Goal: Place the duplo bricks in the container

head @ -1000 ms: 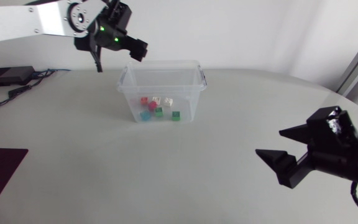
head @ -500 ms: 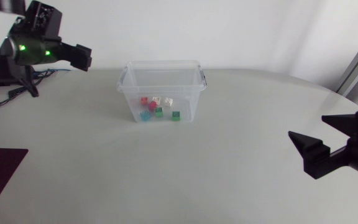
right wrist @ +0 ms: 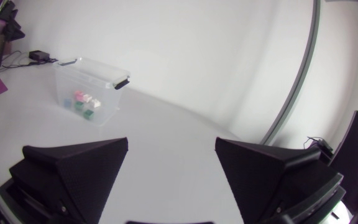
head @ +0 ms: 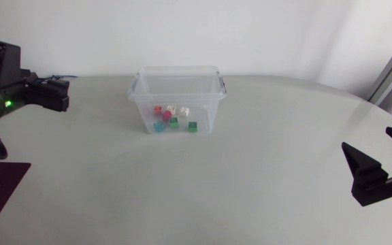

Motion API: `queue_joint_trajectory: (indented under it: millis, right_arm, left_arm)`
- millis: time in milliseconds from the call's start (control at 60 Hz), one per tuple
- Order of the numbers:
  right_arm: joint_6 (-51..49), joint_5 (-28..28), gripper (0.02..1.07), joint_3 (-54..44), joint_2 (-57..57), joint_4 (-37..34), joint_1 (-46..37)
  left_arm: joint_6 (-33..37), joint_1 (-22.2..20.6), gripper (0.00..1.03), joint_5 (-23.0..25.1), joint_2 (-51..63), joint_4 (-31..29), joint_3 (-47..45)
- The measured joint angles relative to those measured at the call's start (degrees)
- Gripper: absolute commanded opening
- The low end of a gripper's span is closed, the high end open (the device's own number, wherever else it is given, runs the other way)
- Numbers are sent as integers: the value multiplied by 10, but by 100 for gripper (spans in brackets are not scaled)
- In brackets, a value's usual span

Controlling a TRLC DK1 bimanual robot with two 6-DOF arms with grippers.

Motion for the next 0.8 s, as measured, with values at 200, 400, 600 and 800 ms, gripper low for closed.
queue_joint_trajectory:
  millis: [200,400,600,800]
  right_arm:
    - [-12,14,103,-34,-45,0,-3]
    - [-24,21,103,-49,-94,0,-8]
    - [-25,25,103,-66,-105,1,-17]
    - [-2,25,103,-107,-105,59,-18]
  left_arm:
    - [0,5,98,11,-74,17,-70]
    - [0,22,98,37,-157,19,-125]
    - [0,30,98,42,-232,25,-177]
    - [-27,30,98,52,-299,36,-234]
